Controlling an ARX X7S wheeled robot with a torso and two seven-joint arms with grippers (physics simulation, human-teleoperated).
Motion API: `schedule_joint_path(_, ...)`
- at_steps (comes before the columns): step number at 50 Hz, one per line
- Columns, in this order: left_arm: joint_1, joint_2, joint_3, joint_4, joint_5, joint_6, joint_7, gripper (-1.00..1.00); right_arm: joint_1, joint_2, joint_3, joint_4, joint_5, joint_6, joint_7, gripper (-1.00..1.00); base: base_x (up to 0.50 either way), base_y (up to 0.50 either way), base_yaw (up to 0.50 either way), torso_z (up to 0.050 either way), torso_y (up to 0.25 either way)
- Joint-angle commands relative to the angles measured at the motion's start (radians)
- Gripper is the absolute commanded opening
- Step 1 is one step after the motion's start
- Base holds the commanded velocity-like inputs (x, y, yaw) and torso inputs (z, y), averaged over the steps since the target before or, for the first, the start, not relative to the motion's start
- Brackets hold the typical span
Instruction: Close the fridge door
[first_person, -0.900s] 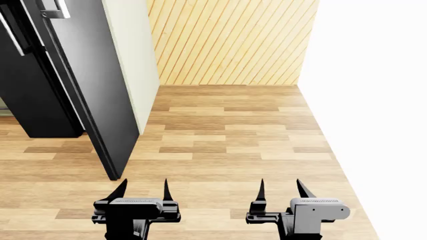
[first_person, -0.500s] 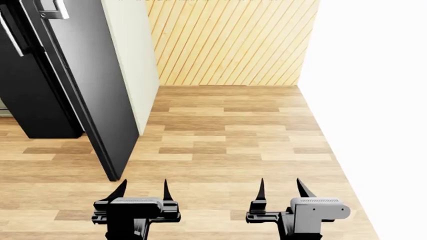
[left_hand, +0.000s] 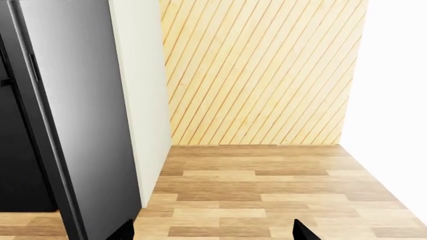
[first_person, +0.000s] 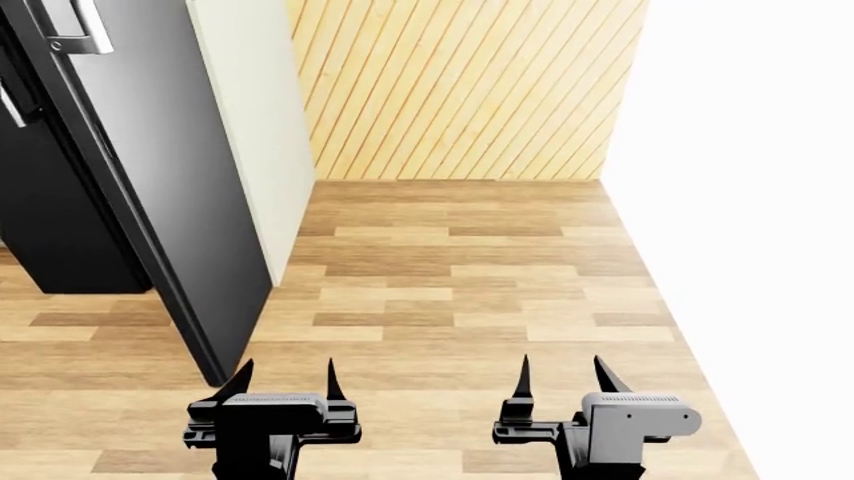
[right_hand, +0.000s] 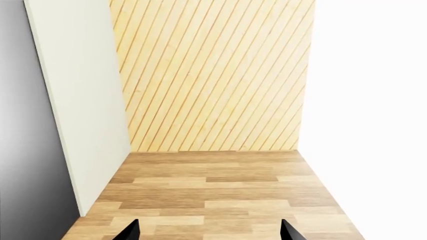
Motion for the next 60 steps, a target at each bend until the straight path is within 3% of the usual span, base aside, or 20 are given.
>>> schedule_joint_path(1,-0.003,-0.013,0.015,-0.003,-0.014,0.001,-0.017,1.00,0.003,0.013,-0.015,0.003,0.016,-0.002,0.015,1.00,0.36,0.00,0.00,0.000,0.000)
schedule_joint_path(60,-0.009,-0.063,0.075,-0.004,-0.066,0.005,-0.075,1.00,0.013,0.061,-0.077,0.010,0.068,-0.015,0.069,1.00,0.48,0.00,0.00,0.000,0.000)
